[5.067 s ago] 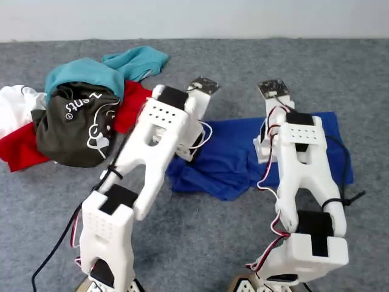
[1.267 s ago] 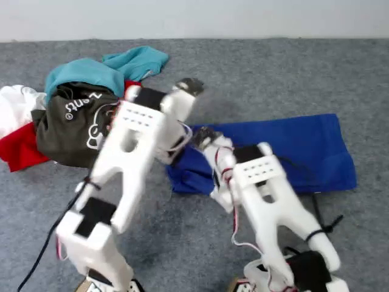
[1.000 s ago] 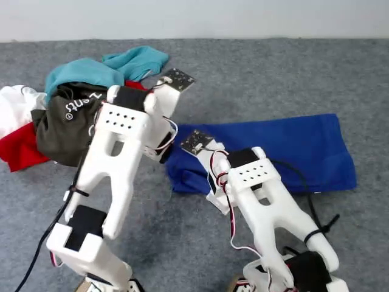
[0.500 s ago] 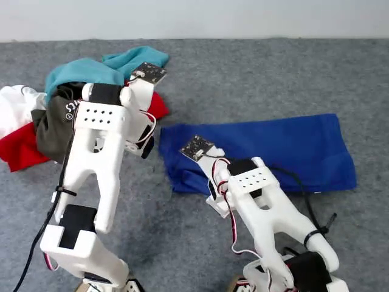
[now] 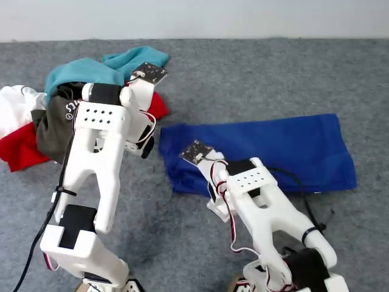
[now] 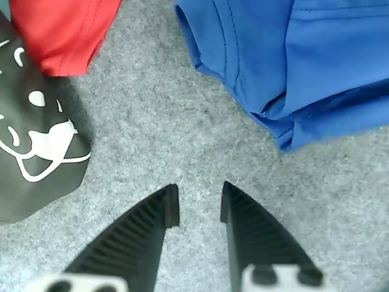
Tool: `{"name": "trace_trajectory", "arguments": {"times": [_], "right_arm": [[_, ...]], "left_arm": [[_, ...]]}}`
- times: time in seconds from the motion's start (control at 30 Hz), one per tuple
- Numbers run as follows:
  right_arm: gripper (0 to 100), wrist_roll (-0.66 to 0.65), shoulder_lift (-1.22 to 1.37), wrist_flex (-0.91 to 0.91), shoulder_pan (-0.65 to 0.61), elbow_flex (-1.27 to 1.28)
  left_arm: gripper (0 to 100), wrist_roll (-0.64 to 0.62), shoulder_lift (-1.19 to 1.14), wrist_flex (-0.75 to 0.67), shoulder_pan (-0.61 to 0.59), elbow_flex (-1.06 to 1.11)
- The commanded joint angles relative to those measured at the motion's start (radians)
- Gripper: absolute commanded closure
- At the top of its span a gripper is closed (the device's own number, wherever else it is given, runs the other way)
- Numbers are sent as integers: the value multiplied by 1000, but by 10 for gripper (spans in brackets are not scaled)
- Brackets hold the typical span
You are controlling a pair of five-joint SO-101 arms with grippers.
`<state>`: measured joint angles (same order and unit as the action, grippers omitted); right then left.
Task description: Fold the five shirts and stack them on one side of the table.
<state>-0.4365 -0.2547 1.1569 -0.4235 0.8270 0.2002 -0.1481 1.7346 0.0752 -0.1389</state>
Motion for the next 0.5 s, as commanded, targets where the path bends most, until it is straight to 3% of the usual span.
{"name": "trace_trajectory", "arguments": {"times": [0.0,0.47], "right_arm": [[844,8,-5,73,-7,-97],[846,5,130,-130,-8,-57]], "left_arm": [[874,6,51,18,-8,-5],[874,6,51,18,-8,-1]]}}
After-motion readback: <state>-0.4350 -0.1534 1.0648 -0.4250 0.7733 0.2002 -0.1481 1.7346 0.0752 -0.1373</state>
